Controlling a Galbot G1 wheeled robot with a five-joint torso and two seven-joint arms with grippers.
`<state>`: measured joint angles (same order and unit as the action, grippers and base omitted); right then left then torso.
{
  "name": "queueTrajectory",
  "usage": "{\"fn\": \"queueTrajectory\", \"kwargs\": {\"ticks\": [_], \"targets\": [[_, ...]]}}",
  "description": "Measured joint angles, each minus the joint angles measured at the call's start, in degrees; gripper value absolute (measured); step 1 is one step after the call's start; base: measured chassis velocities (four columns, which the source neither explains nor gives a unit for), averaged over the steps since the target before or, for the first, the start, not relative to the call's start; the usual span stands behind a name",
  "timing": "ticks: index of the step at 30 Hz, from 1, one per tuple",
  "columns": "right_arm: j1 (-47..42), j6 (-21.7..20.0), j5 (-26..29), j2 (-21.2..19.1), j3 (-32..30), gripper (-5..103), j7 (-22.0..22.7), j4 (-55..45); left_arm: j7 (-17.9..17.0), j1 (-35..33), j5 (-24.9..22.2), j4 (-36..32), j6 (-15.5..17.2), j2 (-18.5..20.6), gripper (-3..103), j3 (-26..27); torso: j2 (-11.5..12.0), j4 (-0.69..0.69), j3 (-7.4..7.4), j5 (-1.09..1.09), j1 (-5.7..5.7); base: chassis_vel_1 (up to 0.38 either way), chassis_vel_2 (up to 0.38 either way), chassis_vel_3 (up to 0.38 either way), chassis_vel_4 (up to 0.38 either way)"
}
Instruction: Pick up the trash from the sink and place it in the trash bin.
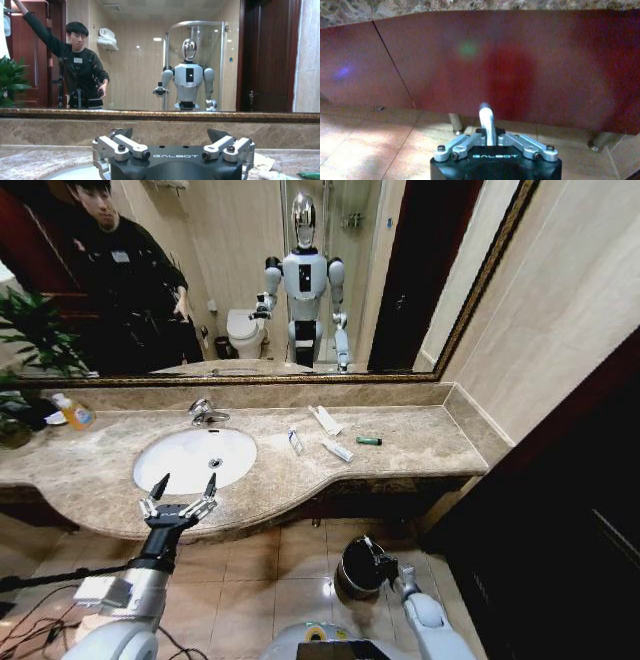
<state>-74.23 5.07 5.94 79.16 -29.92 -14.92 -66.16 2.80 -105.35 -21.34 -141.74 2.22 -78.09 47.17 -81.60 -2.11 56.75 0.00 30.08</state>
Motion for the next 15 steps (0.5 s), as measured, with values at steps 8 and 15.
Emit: {"fn": "queueTrajectory", "kwargs": {"ticks": [8, 15], "targets": [[0.0, 0.6, -0.3, 0.1, 0.0, 34, 0.0, -0.1, 0.0, 0.0, 0.0, 0.0, 0.0, 0.0, 100, 0.0, 0.0, 0.00, 0.00, 0.00, 0.00, 0.000, 0.000, 0.000, 0.000], [0.1, 1.1, -0.8, 0.6, 0.1, 61, 0.3, 0.3, 0.0, 0.0, 0.0, 0.0, 0.0, 0.0, 100, 0.0, 0.0, 0.00, 0.00, 0.00, 0.00, 0.000, 0.000, 0.000, 0.000]]}}
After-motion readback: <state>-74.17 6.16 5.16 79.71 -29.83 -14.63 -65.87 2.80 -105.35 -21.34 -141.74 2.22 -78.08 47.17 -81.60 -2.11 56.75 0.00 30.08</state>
